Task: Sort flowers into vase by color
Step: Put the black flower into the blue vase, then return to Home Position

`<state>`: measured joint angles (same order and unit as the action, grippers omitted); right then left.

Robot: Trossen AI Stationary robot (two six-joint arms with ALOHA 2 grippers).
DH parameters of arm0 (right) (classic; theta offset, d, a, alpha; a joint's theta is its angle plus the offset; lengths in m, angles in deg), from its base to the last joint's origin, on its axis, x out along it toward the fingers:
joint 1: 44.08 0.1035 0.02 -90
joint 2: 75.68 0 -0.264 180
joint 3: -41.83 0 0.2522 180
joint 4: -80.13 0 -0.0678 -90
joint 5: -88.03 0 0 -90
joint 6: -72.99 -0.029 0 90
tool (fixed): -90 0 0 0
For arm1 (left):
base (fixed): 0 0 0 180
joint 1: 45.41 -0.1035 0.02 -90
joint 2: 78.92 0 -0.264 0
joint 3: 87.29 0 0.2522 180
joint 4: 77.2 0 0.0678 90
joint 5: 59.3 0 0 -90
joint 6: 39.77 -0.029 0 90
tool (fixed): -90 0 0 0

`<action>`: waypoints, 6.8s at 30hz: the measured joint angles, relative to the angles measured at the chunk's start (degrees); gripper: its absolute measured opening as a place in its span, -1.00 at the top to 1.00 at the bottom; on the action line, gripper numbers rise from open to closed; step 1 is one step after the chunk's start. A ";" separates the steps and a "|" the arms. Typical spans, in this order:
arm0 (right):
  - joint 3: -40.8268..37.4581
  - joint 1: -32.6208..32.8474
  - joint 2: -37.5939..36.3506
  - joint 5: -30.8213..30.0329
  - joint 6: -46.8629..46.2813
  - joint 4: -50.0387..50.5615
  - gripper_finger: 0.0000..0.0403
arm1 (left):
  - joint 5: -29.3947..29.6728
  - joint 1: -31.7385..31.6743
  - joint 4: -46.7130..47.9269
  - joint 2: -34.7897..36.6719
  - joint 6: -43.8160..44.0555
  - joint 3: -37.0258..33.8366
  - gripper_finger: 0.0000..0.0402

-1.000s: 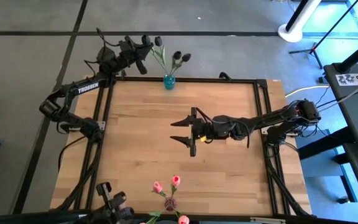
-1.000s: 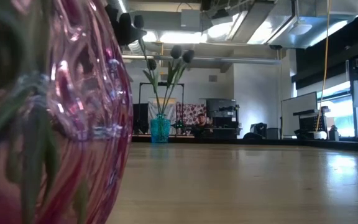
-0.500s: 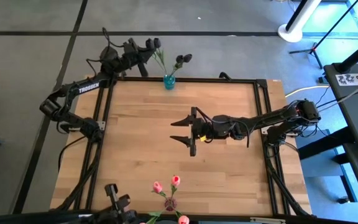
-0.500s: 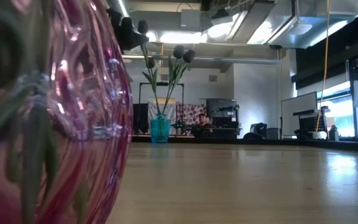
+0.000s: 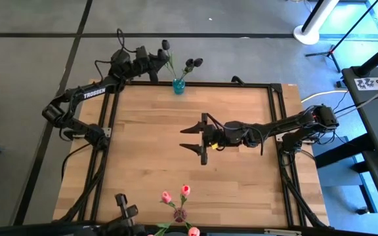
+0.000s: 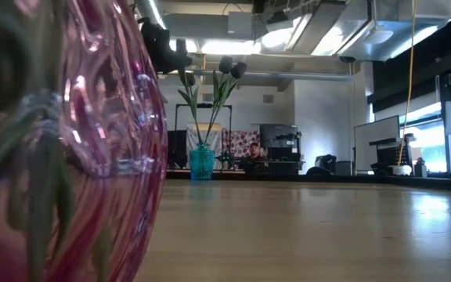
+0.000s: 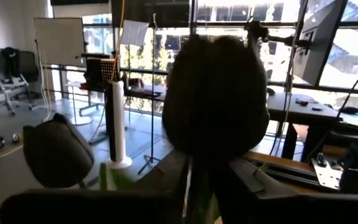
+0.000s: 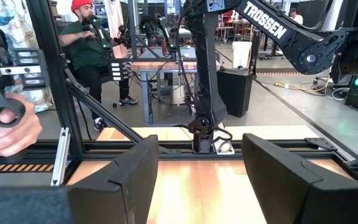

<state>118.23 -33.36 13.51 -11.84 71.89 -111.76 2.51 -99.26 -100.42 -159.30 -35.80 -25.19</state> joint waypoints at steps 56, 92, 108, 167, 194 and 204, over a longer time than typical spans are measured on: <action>0.03 -3.99 -1.70 -0.38 5.82 2.19 -0.14 | 12.11 3.46 17.34 -1.01 -11.65 2.49 0.27; -0.08 -3.94 -3.80 24.49 8.30 -2.14 -0.14 | 23.96 33.52 63.25 34.01 -1.80 -1.92 0.23; -3.21 3.59 -11.52 1.65 10.55 15.90 -0.14 | 27.77 58.77 34.88 47.97 9.71 -27.21 0.23; -49.51 0.87 -87.69 -5.67 -0.54 33.49 -0.14 | 10.35 42.80 26.25 74.51 0.98 -47.91 0.23; -55.76 0.87 -85.73 -5.47 0.64 24.75 -0.14 | 32.68 66.22 31.20 80.24 -4.56 -47.61 0.23; -53.25 0.87 -89.00 -5.14 7.16 31.92 -0.14 | 40.82 74.01 32.21 80.24 -3.53 -47.87 0.23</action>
<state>64.98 -32.48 -75.49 -16.97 79.06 -79.84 43.34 -25.25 -68.21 -79.07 -39.34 -73.06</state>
